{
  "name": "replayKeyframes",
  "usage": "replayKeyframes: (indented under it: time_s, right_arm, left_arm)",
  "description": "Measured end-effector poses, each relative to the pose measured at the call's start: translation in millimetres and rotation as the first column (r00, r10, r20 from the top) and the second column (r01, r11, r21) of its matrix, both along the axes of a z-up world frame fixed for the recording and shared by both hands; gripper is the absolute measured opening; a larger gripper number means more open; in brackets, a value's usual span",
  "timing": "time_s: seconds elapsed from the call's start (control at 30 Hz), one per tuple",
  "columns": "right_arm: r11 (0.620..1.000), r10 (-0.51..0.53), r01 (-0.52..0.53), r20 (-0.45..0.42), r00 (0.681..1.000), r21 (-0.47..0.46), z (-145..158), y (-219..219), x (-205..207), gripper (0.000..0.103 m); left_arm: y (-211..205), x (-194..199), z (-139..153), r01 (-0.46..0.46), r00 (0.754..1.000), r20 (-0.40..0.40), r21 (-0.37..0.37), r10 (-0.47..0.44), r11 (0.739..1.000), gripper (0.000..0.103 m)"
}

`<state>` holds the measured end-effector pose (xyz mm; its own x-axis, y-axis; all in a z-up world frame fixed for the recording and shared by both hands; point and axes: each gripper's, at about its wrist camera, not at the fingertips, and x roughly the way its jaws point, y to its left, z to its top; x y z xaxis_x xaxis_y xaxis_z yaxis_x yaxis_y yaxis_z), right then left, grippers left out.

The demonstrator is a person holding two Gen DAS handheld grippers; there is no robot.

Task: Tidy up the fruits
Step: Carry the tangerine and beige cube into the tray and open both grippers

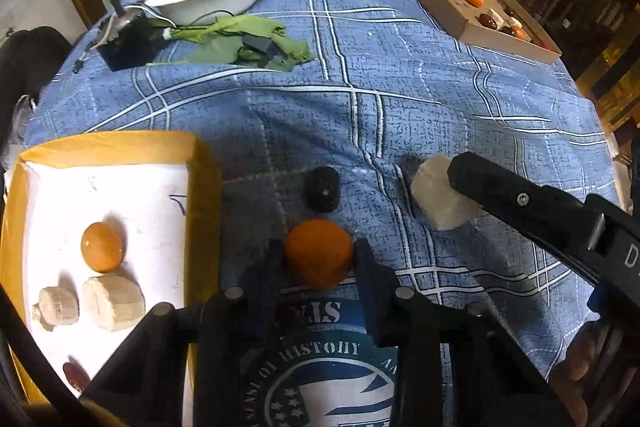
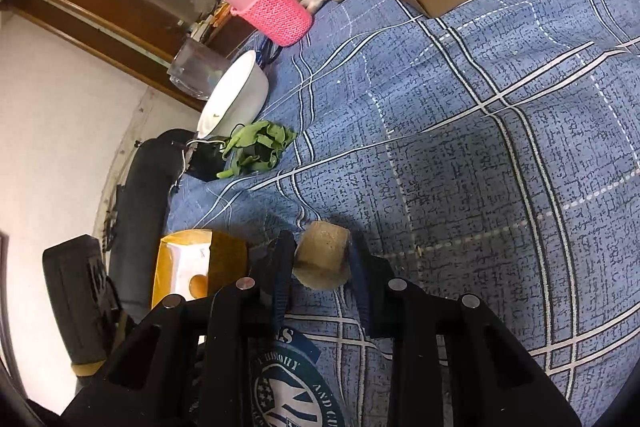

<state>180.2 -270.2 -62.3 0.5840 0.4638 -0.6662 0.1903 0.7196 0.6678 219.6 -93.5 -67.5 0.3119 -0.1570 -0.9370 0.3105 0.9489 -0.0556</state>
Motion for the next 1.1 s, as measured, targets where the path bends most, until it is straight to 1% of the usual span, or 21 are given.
replayKeyframes:
  time_s: [0.1, 0.2, 0.4, 0.53, 0.73, 0.87, 0.97, 1.1]
  right_arm:
    - [1.0, 0.002, -0.002, 0.0, 1.0, -0.007, 1, 3, 2, 0.027]
    - [1.0, 0.009, -0.009, 0.005, 1.0, -0.01, 3, 6, 3, 0.027]
    - [0.998, 0.05, -0.049, 0.028, 0.998, -0.029, 6, 17, 7, 0.026]
    - [0.994, 0.092, -0.088, 0.052, 0.994, -0.067, 10, 29, 8, 0.026]
    - [0.987, 0.124, -0.119, 0.048, 0.991, -0.108, 6, 42, 10, 0.026]
    - [0.989, 0.113, -0.109, 0.033, 0.993, -0.101, 8, 46, -1, 0.026]
    - [0.987, 0.11, -0.106, 0.035, 0.993, -0.119, 13, 52, -17, 0.026]
    - [0.989, 0.102, -0.097, 0.04, 0.994, -0.109, 20, 57, -37, 0.026]
  left_arm:
    - [-3, -8, 2, 0.011, 1.0, 0.024, 0.021, -0.011, 1.0, 0.037]
    - [-1, -16, 9, 0.009, 0.999, 0.031, -0.001, -0.009, 1.0, 0.036]
    - [16, -41, 31, 0.004, 0.999, 0.042, -0.084, 0.0, 0.996, 0.036]
    - [29, -59, 49, 0.0, 0.998, 0.068, -0.113, 0.008, 0.994, 0.036]
    - [56, -79, 67, -0.017, 0.995, 0.094, -0.139, 0.03, 0.99, 0.036]
    - [78, -90, 72, -0.036, 0.993, 0.104, -0.16, 0.053, 0.986, 0.036]
    - [89, -94, 71, -0.047, 0.992, 0.105, -0.172, 0.066, 0.984, 0.036]
    - [104, -100, 67, -0.058, 0.992, 0.096, -0.191, 0.078, 0.98, 0.036]
